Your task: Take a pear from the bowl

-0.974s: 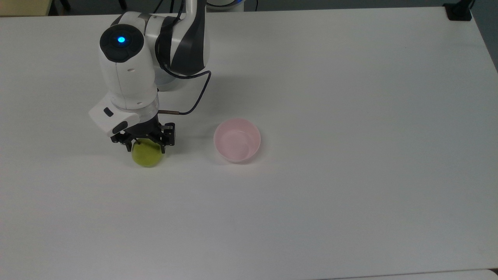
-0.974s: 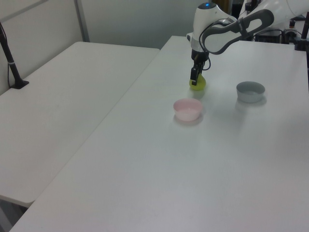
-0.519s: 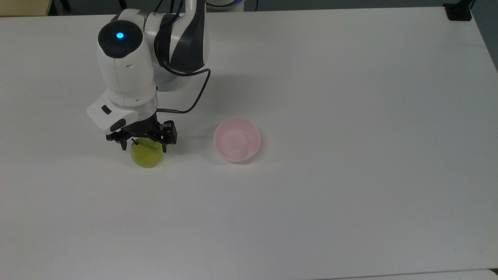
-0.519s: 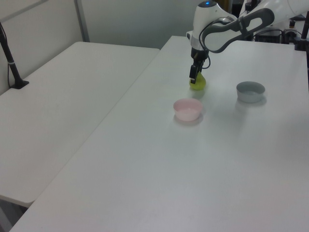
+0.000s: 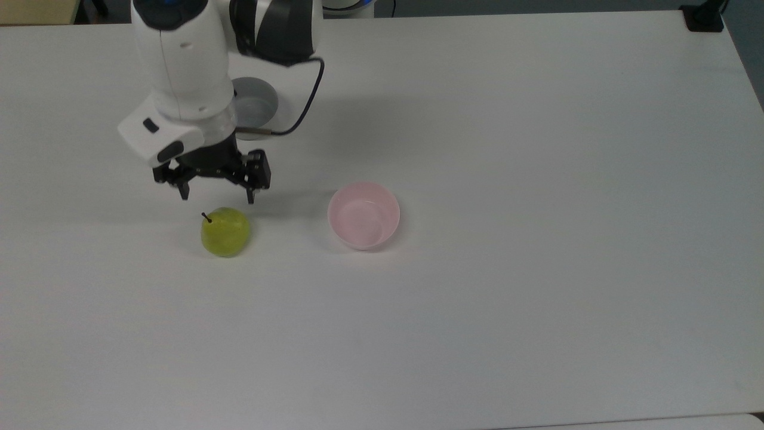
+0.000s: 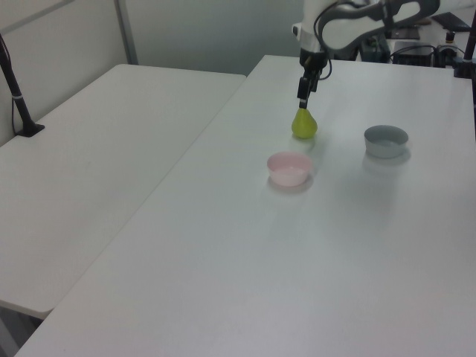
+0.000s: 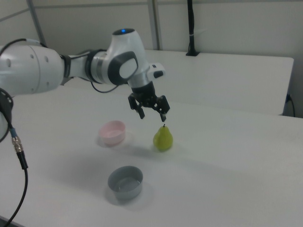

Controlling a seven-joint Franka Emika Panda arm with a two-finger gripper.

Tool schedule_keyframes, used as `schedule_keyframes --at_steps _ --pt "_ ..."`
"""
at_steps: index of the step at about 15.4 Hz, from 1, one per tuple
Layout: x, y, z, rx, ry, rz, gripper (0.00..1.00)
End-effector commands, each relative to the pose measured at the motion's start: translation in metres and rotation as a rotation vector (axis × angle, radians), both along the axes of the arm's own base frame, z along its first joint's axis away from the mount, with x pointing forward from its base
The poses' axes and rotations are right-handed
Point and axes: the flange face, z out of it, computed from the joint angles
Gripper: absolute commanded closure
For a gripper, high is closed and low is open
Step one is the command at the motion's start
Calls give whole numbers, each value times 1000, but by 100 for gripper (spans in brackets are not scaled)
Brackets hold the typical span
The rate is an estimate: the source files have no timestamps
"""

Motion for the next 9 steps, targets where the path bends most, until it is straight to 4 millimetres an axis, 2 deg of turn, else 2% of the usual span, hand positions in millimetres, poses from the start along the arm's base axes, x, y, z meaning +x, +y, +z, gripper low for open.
schedule_keyframes --at_steps 1,3,5,9 --pt "-27 32 54 11 51 28 0" --pt "-42 43 78 20 73 18 0" --pt "-54 67 100 24 89 5 0" --pt "-86 92 139 31 135 13 0"
